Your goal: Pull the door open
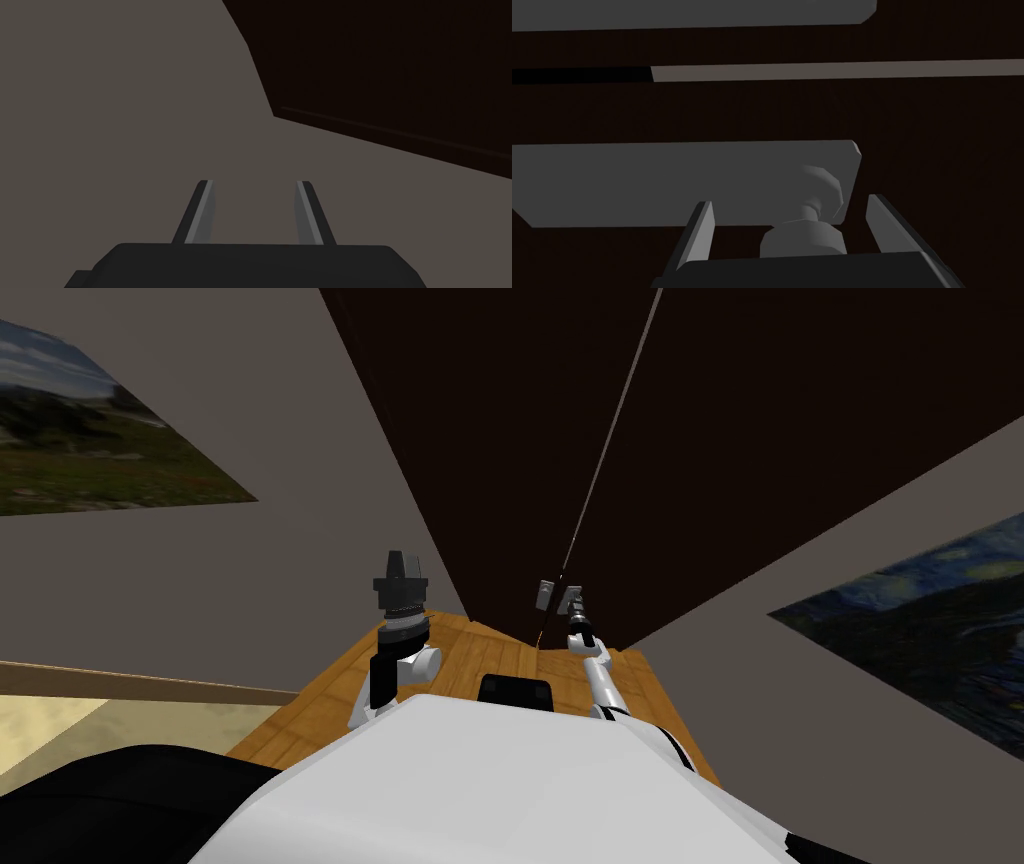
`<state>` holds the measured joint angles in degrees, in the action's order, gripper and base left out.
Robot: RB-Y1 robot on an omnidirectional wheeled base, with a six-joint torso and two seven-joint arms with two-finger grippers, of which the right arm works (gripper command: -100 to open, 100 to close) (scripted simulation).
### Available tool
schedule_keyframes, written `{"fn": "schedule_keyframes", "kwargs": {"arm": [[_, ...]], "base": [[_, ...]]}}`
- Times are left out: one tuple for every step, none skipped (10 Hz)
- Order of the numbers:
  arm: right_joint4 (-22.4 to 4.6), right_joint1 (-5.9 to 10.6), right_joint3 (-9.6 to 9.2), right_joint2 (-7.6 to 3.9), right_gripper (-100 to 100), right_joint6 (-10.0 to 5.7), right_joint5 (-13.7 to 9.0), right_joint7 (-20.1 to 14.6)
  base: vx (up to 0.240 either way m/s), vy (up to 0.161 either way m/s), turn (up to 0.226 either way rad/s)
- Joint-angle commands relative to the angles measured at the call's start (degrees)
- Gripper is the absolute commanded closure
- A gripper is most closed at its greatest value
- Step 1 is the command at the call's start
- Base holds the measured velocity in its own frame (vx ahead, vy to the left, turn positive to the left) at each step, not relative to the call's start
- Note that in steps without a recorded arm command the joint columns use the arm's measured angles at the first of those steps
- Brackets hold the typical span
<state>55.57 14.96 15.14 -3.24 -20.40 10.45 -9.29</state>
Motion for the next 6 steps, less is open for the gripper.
{"fn": "schedule_keyframes", "kwargs": {"arm": [[0.02,-0.06,0.01,-0.05,-100,0.01,0.00,-0.01],[0.01,-0.06,0.02,-0.11,-100,0.01,-0.01,-0.01],[0.00,-0.06,0.02,-0.17,-100,0.01,-0.01,-0.02],[-0.01,-0.06,0.03,-0.23,-100,0.00,-0.02,-0.03],[-0.02,-0.06,0.03,-0.29,-100,0.00,-0.02,-0.04],[-0.03,-0.05,0.04,-0.35,-100,-0.01,-0.02,-0.04]], "base": [[-0.175,-0.020,0.003],[-0.180,-0.027,0.007],[-0.197,-0.033,0.010],[-0.195,-0.034,0.012],[-0.191,-0.014,0.011],[-0.189,-0.037,0.007]]}}
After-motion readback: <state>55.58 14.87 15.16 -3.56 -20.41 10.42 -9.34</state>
